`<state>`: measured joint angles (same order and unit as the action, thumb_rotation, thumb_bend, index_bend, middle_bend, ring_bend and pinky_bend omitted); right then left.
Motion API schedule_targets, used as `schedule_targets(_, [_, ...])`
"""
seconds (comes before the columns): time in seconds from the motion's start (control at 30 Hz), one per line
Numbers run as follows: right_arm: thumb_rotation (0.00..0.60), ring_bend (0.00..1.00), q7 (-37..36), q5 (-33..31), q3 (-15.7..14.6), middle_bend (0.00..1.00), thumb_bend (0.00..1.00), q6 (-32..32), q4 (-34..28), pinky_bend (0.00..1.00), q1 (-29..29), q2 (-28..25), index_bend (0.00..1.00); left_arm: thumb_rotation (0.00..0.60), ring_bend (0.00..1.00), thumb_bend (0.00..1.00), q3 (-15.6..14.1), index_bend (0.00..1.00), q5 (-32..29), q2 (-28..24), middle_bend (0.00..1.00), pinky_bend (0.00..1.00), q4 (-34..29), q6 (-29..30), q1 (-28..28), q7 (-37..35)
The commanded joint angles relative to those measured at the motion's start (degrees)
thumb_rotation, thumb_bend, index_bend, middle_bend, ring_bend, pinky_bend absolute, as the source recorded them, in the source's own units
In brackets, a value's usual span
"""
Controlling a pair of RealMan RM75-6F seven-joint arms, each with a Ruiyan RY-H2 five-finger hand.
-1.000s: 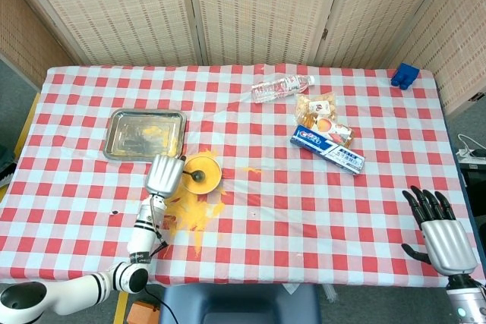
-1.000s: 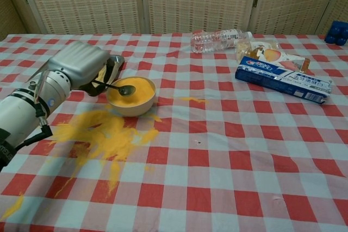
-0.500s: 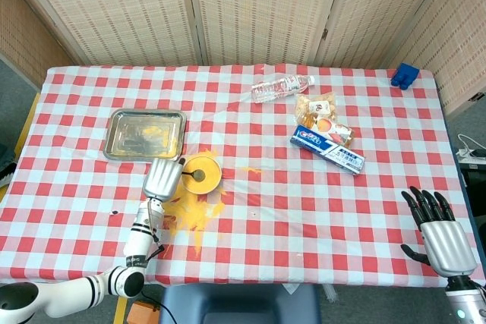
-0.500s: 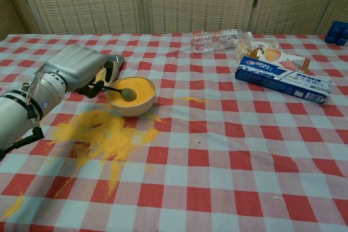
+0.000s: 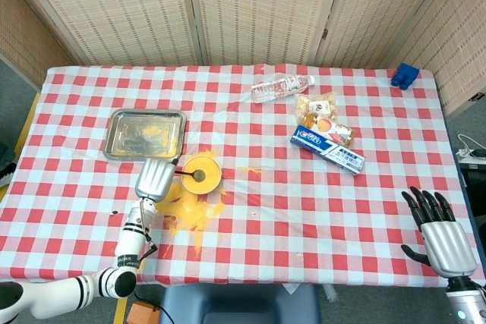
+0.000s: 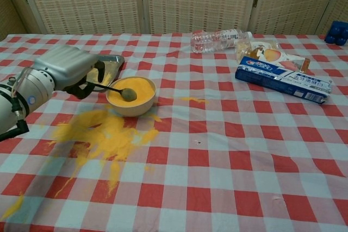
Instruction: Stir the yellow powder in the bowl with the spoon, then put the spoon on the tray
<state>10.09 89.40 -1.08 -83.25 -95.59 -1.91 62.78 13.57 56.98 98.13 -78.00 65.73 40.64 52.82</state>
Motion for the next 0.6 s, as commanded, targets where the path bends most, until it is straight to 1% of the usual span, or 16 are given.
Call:
schedule_targets(0.03, [0.600,0.00,-0.01,0.19,-0.03,0.00,0.05,-0.20,-0.04,0.00,0.06,-0.01,0.00,0.600,1.00,0.55,-0.51,0.38,-2.76,-1.52,1.00,1.00,-2.00,-0.73,0.03,2.82])
schedule_targets(0.1, [0.600,0.00,-0.18,0.39,-0.06,0.00,0.05,-0.56,-0.12,0.00,0.21,-0.10,0.00,0.600,1.00,0.55,-1.25,0.37,-4.22,-3.27,1.00,1.00,-5.36,-0.42,-0.34,4.59])
schedule_targets(0.27, [0.600,0.00,-0.32,1.07,-0.33,0.00,0.05,-0.82,-0.18,0.00,0.31,-0.21,0.00,0.600,1.00,0.55,-2.79,0.38,-6.04,-5.88,1.00,1.00,-11.09,0.99,-0.87,6.80])
schedule_targets(0.6, [0.600,0.00,-0.75,2.78,-0.93,0.00,0.05,-1.98,-0.39,0.00,0.81,-0.51,0.00,0.600,1.00,0.55,-6.77,0.38,-7.10,-10.09,1.00,1.00,-21.30,2.90,-2.00,7.32])
